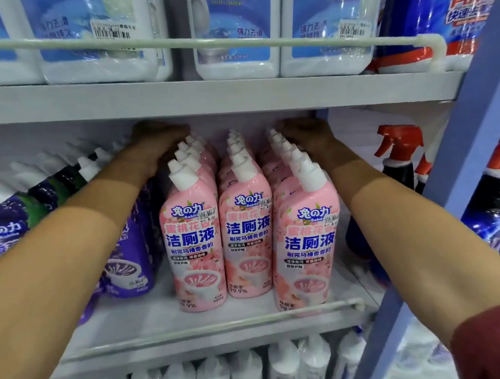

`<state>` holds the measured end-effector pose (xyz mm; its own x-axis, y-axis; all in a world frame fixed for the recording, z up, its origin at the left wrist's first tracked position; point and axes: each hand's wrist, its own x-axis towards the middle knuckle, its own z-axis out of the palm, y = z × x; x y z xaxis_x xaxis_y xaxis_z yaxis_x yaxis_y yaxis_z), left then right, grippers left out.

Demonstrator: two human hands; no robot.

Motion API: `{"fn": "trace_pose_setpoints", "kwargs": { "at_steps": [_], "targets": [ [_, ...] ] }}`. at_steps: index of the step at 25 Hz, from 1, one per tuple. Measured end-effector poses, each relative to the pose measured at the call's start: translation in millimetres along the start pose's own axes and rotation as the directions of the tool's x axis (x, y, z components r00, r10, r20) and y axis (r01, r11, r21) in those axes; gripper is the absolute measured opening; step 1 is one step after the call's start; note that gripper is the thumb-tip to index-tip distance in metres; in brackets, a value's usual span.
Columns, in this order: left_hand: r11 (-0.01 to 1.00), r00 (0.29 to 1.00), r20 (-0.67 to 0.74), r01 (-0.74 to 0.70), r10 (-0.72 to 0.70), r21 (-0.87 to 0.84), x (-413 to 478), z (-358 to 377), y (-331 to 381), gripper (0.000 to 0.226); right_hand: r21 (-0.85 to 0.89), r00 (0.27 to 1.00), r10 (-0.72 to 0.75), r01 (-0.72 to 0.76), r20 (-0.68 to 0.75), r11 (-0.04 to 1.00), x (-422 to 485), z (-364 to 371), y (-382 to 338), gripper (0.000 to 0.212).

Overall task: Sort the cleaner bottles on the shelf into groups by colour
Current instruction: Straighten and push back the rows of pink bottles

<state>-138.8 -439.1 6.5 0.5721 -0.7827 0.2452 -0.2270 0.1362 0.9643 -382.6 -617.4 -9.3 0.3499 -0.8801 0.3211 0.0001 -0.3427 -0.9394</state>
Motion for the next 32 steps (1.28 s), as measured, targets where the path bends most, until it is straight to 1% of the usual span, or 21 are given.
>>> {"fn": "trace_pose_setpoints", "kwargs": {
  "at_steps": [2,4,6,10,11,13,16,18,20,22,24,28,32],
  "targets": [
    [0.998,1.0,0.027,0.001,0.001,-0.061,-6,-9,0,0.008,0.054,0.999,-0.015,0.013,0.033,0.998,-15,-1,-8,0.004],
    [0.995,0.998,0.062,0.024,-0.018,-0.097,-21,-18,2,0.006,0.074,1.0,-0.003,0.001,0.023,0.997,-33,-3,-16,0.008],
    [0.993,0.995,0.1,0.016,-0.005,-0.116,-40,-28,3,0.007,0.073,1.0,0.018,-0.016,-0.025,0.997,-55,-7,-25,0.006],
    [0.996,0.982,0.175,-0.052,0.065,-0.077,-82,-35,0,0.023,0.088,0.999,0.021,-0.017,-0.046,0.996,-113,-20,-38,0.02],
    [0.996,0.983,0.17,-0.052,0.065,-0.076,-90,-34,-2,0.023,0.089,0.999,0.019,-0.015,-0.05,0.996,-129,-24,-39,0.02],
    [0.992,0.987,0.15,-0.048,0.065,-0.116,-104,-37,-6,0.015,0.075,0.999,0.009,-0.006,-0.036,0.997,-161,-29,-37,0.02],
    [0.987,0.991,0.113,-0.054,0.072,-0.15,-126,-46,-15,0.013,0.055,0.999,-0.047,0.047,-0.001,0.997,-197,-36,-33,0.032],
    [0.99,0.985,0.136,-0.092,0.106,-0.11,-144,-49,-20,0.019,-0.029,0.995,-0.104,0.104,-0.003,0.994,-211,-38,-33,0.038],
    [0.986,0.969,0.182,-0.164,0.165,-0.021,-158,-49,-26,0.031,-0.111,0.989,-0.147,0.144,-0.016,0.983,-220,-37,-32,0.04],
    [0.972,0.96,0.181,-0.226,0.212,0.059,-164,-48,-32,0.04,-0.153,0.985,-0.169,0.163,-0.027,0.975,-224,-35,-29,0.041],
    [0.96,0.959,0.155,-0.257,0.238,0.114,-164,-46,-38,0.044,-0.181,0.98,-0.197,0.194,0.0,0.964,-228,-36,-25,0.045],
    [0.966,0.975,0.118,-0.205,0.188,0.16,-164,-42,-45,0.051,-0.275,0.971,-0.231,0.24,0.064,0.931,-230,-39,-23,0.056],
    [0.972,0.988,0.117,-0.125,0.104,0.199,-166,-41,-45,0.052,-0.356,0.954,-0.29,0.296,0.071,0.887,-227,-36,-24,0.055]
  ]
}}
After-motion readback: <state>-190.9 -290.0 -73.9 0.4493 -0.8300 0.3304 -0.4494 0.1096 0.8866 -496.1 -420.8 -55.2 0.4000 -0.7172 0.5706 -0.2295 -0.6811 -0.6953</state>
